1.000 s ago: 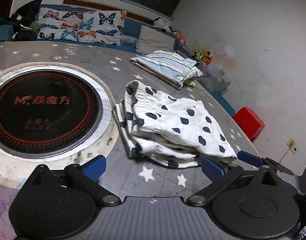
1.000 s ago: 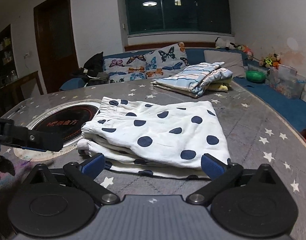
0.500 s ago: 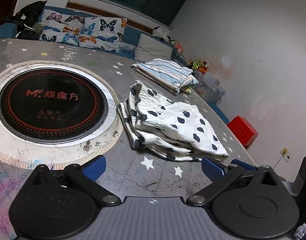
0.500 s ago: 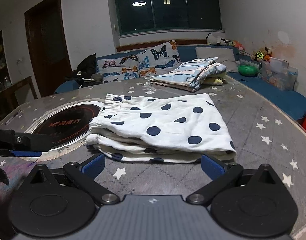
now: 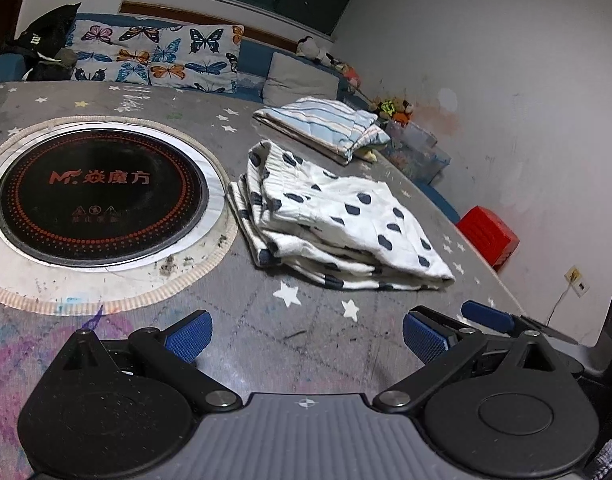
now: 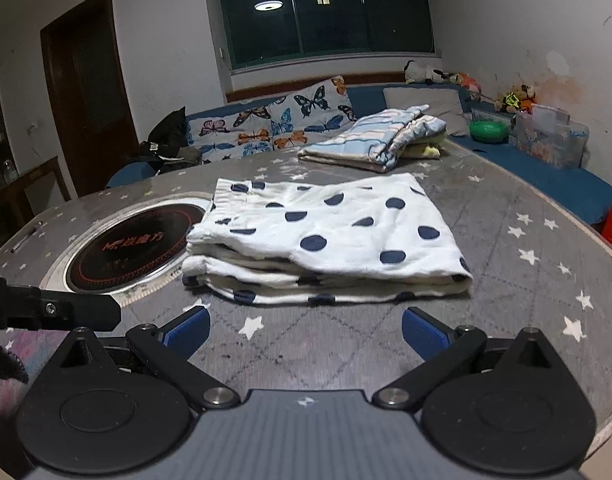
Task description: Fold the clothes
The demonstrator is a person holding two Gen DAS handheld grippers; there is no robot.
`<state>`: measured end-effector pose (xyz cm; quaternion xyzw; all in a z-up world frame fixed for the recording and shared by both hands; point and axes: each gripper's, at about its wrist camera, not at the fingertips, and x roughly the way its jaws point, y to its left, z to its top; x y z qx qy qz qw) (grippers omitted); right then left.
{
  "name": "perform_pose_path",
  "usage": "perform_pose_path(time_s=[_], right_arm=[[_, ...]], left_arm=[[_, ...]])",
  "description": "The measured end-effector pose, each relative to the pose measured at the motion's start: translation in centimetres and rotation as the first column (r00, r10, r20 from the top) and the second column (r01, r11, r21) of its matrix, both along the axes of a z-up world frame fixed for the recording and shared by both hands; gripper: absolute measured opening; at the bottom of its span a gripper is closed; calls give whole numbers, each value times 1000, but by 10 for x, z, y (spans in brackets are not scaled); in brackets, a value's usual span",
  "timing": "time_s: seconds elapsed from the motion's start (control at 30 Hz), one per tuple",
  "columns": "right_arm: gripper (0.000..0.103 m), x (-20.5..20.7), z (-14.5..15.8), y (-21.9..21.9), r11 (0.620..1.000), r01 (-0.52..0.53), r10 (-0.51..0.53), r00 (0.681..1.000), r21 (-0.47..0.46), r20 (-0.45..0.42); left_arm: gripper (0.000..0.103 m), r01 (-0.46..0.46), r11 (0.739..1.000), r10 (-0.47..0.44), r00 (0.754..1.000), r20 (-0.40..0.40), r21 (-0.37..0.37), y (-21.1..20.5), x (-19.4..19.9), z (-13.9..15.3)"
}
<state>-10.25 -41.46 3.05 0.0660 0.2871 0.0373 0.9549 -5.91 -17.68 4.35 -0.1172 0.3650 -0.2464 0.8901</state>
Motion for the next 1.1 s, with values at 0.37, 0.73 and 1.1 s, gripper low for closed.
perform_pose_path(time_s=[0.37, 0.73, 1.1], right_arm=[[103, -8, -5, -2, 999, 13, -13, 1000, 31, -8], [103, -10, -5, 0, 999, 13, -13, 1000, 48, -5], [103, -12, -5, 3, 999, 14, -14, 1000, 53, -9]], left_arm=[[103, 6, 999, -7, 1000, 8, 53, -7, -7, -1], [103, 8, 997, -8, 1000, 2, 83, -9, -11, -3], [103, 52, 988, -57, 998, 30, 147, -18, -20, -3]])
